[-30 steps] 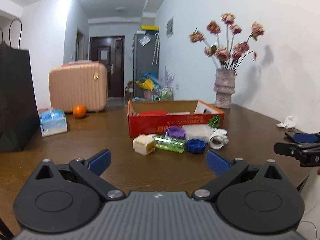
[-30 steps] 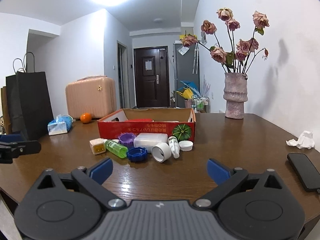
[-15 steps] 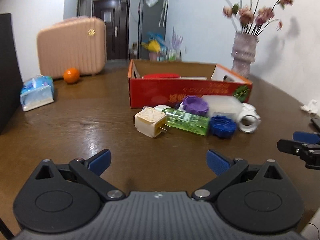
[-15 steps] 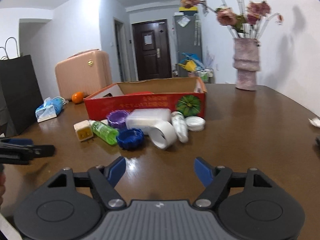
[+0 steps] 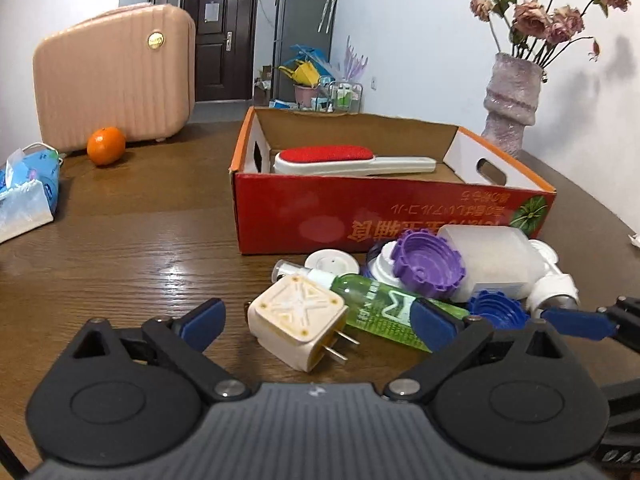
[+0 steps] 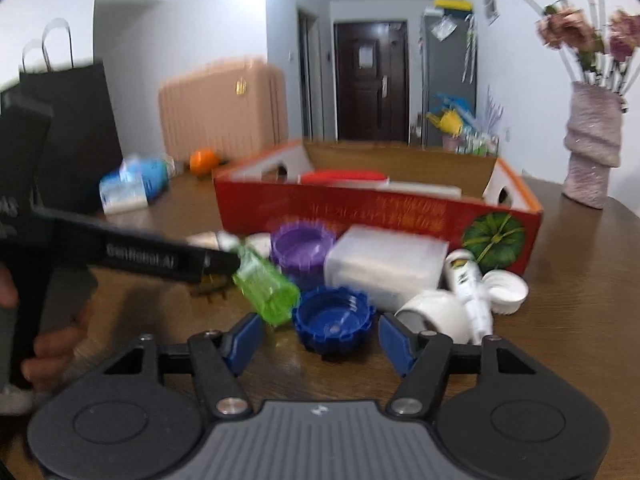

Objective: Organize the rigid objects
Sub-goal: 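Grasp the white plug adapter with the left tool while the right tool grasps the blue cap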

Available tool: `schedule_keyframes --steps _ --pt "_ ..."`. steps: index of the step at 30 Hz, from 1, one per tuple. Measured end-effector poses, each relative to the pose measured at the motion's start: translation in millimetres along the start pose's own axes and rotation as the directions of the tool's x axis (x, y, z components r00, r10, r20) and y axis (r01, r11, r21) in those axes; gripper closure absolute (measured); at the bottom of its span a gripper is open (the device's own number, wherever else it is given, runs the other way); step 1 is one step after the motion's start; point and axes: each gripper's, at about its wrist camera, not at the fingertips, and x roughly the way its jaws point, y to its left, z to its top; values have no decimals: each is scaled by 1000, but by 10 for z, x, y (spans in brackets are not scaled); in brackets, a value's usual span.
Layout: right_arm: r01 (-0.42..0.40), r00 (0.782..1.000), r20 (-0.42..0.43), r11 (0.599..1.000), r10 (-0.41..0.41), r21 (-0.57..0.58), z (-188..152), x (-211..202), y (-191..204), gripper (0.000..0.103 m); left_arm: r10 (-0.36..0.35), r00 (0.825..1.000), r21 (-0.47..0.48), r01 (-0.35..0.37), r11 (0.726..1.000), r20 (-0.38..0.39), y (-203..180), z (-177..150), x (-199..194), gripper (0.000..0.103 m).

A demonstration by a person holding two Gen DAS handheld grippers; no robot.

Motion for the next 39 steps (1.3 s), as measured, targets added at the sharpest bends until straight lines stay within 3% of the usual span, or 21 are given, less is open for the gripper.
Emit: schedule_keyframes --steps 6,8,10,14,19,25,26,28,34,37,39 --pt "5 999 -41 1000 -5 3 72 229 2 42 23 1000 -13 -23 1000 15 55 -11 14 29" --pt "-1 999 -43 1000 1 5 102 276 -9 47 36 999 -16 -36 999 7 63 -31 15 41" --pt "-7 999 -47 1000 8 9 118 310 -26 51 28 1000 -45 -28 999 4 83 -67 -4 45" --pt "-26 998 -48 1000 26 10 73 239 -37 51 32 999 -71 -31 997 13 67 -177 -146 45" --pt "-32 998 -55 999 31 -11 -82 -8 45 51 -77 997 -30 77 997 1 16 -364 -417 44" --pt "-4 999 -49 1000 5 10 -311 -369 137 51 -243 970 77 243 967 -10 -143 -639 -802 42" --pt "1 999 -50 1000 0 12 -341 -420 145 51 -243 970 94 243 966 -8 -154 -677 -862 33" --pt "11 999 -47 1000 -10 20 -398 -525 169 51 -218 976 109 216 970 7 -137 -738 -965 25" --pt "19 999 -35 999 -18 36 -483 -678 198 51 -73 997 -23 73 997 8 84 -741 -1047 28" --pt "33 999 -29 999 -32 37 -496 -696 171 51 -183 983 -63 185 981 27 -2 -678 -1093 24" --pt "48 998 -29 998 -47 47 -503 -709 121 51 -220 975 -71 222 973 34 -141 -641 -1070 22"
